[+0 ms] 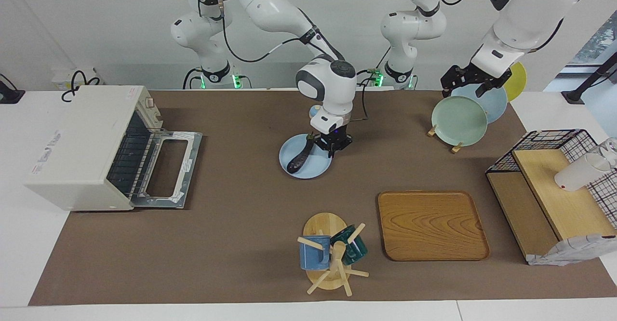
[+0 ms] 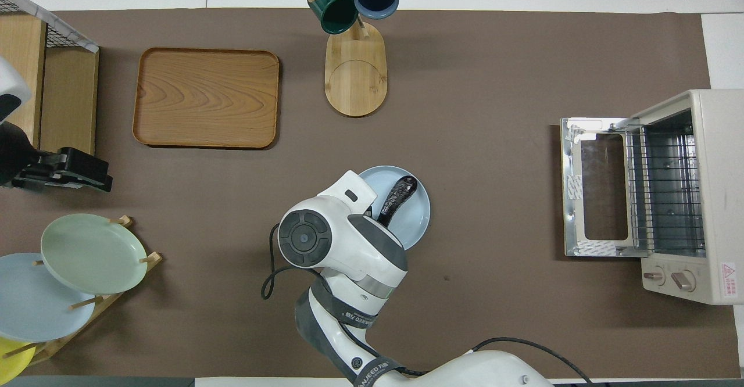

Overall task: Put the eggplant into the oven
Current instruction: 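Carry the eggplant with the right gripper into the open oven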

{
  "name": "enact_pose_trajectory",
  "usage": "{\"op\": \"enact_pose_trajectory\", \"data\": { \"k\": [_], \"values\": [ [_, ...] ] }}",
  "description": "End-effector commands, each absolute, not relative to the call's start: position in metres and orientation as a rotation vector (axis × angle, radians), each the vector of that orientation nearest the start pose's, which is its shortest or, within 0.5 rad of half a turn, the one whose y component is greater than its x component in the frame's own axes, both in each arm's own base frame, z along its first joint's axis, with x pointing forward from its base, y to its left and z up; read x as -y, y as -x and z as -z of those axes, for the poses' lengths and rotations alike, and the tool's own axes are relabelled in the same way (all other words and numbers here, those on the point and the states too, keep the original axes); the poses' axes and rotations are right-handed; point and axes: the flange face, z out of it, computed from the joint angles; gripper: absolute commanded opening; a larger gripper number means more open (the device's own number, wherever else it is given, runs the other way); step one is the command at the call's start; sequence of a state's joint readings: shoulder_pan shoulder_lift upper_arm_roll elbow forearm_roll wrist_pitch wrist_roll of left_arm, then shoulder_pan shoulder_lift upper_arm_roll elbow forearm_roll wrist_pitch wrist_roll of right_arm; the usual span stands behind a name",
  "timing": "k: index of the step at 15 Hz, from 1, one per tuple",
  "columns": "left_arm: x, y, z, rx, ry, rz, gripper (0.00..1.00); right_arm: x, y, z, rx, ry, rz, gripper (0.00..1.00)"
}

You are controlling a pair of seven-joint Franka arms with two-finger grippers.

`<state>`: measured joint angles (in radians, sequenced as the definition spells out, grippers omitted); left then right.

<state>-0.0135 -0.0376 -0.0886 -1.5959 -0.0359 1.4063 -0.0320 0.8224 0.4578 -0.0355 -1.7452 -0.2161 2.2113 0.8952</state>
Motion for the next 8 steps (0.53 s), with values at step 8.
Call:
{"op": "enact_pose_trajectory", "data": {
  "k": [8],
  "values": [
    [0.056, -0.528, -0.616, -0.126, 3.155, -0.246, 1.0, -0.286, -0.524, -0.379, 0.071, 3.516, 0.103, 0.0]
  ]
}}
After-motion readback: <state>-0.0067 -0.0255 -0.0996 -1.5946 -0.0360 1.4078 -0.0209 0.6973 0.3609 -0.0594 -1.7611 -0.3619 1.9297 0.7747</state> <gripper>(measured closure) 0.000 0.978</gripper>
